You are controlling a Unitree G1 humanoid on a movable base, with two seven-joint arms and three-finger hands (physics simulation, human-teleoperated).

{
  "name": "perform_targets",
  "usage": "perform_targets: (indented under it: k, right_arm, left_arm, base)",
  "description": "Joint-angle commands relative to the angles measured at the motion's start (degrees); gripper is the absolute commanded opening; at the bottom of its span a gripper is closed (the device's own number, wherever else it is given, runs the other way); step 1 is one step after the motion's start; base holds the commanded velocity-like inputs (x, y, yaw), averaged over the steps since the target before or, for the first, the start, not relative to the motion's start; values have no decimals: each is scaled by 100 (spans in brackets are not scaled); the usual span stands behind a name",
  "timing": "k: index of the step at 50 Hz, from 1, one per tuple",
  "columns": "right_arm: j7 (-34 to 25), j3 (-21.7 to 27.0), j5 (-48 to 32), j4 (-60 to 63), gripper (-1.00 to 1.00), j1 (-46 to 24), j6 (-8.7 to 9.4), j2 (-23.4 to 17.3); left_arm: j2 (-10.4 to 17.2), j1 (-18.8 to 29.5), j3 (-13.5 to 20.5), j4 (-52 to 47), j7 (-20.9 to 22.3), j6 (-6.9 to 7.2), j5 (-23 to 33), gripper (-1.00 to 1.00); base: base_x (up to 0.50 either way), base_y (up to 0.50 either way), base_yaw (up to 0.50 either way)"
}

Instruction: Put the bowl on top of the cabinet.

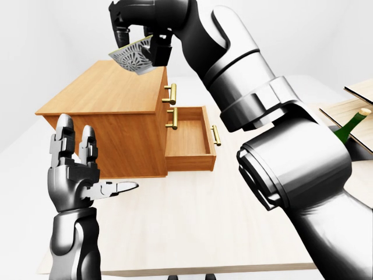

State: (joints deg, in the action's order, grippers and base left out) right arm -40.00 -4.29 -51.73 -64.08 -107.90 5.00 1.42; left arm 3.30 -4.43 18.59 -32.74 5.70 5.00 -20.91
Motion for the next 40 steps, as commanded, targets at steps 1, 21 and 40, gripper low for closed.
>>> perform_targets:
  k: [1, 21, 40]
  right_arm:
    - [0, 109, 349, 219, -100, 34, 0, -23]
    - [0, 190, 1069, 28, -100, 273, 0, -280]
    - [0, 76, 1749, 158, -100, 336, 0, -310]
  left_arm:
    - [10, 14, 18, -5, -16, 0, -17, 100]
    - [17, 20, 27, -12, -45, 0, -30, 100]
    - [35, 44, 63, -97, -105, 0, -76, 100]
  base:
    - [0, 0, 0]
    - [0, 0, 0]
    - [0, 0, 0]
